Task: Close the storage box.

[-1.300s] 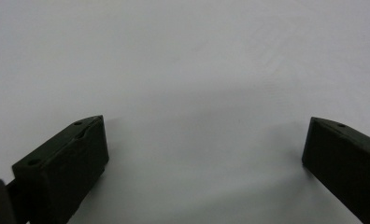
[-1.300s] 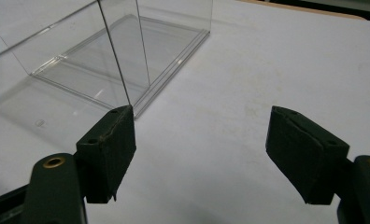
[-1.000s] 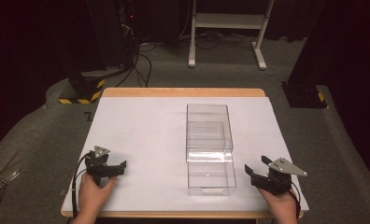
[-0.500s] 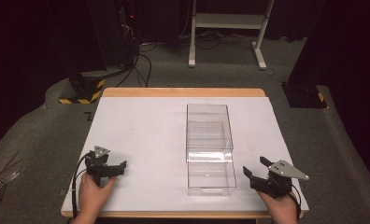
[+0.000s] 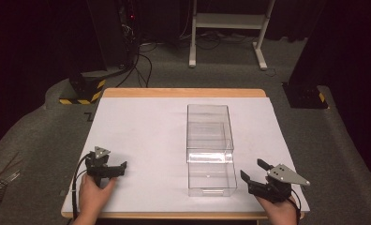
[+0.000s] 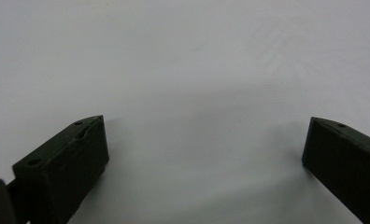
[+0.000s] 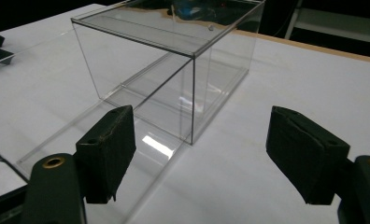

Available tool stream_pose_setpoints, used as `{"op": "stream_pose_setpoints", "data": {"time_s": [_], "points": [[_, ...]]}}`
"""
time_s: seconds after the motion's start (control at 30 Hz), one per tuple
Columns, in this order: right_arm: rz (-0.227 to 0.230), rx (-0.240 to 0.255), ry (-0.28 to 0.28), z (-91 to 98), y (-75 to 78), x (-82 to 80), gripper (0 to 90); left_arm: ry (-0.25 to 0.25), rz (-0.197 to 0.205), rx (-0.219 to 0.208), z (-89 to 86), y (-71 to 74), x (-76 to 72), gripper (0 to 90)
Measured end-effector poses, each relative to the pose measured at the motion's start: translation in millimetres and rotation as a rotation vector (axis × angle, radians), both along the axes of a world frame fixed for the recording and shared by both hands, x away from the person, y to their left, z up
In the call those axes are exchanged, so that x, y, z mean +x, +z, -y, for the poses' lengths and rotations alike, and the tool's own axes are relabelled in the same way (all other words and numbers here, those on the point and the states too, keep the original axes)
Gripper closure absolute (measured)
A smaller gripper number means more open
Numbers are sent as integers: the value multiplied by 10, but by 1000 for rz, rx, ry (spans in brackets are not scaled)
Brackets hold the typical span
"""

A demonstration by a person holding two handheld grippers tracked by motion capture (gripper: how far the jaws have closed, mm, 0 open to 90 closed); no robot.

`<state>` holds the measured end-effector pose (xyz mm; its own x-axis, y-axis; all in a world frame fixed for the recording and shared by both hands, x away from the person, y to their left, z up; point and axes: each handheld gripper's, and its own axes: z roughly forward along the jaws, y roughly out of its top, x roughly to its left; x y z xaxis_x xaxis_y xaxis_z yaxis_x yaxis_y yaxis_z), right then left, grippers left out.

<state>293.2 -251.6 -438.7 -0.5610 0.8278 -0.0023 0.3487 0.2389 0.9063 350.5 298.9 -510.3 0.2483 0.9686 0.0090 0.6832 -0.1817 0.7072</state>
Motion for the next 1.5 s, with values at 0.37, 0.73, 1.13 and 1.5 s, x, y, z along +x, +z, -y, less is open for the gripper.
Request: {"op": "stream_pose_setpoints", "data": {"time_s": [0.37,0.73,1.13,1.5], "points": [[8,11,27,-62,49,-74,244,0,-1,-1,0,0,-1,6],[8,33,67,-136,63,-131,241,1,0,-1,0,0,0,6],[8,53,96,-204,52,-248,237,0,0,-1,0,0,0,6],[-11,63,140,-266,3,-259,236,0,-1,-1,0,0,0,6]]}}
